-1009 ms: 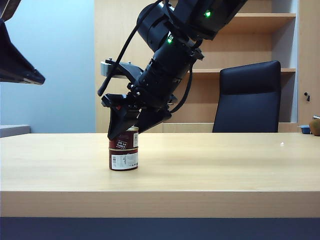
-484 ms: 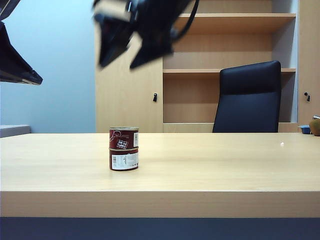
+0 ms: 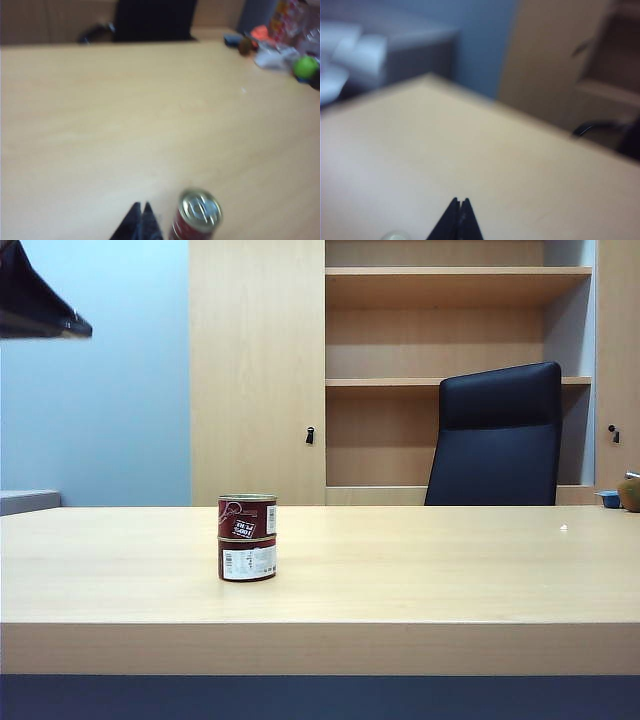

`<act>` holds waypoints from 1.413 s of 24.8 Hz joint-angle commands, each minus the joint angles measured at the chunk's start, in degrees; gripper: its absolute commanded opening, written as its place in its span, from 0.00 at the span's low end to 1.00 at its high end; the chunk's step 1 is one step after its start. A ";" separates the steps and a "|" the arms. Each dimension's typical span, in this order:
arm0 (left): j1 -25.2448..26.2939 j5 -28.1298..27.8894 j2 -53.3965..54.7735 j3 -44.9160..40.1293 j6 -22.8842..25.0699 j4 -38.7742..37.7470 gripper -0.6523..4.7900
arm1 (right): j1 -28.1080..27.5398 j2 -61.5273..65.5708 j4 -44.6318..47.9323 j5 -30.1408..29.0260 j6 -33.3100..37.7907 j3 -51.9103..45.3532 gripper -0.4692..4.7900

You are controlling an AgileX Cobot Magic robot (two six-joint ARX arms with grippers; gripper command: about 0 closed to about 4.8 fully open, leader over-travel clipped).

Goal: Stack a can of tomatoes on the right onto the can of tomatoes on the left.

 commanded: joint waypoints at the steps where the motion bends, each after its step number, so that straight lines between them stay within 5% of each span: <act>1: 0.02 -6.84 -1.27 0.09 -0.31 3.87 0.11 | -3.72 -13.64 4.87 6.67 1.20 -9.03 0.07; 4: 0.02 -19.15 -3.15 0.09 3.61 4.37 0.11 | -7.54 -28.13 1.66 7.82 1.18 -15.63 0.08; 8: 0.04 -22.23 -3.13 0.07 4.46 4.50 0.11 | -8.50 -37.18 -6.47 7.72 1.14 -16.17 0.14; 16: -0.02 -22.60 -3.08 0.07 4.24 4.46 0.11 | -8.48 -51.25 -18.18 7.63 1.16 -16.20 0.14; 26: -0.85 -25.38 -5.62 0.07 5.33 -0.44 0.11 | -8.66 -51.04 -21.77 9.09 1.07 -15.72 0.14; 35: 0.74 -25.07 -23.82 -8.92 6.56 -3.76 0.11 | -8.66 -51.04 -24.41 8.98 1.07 -15.69 0.14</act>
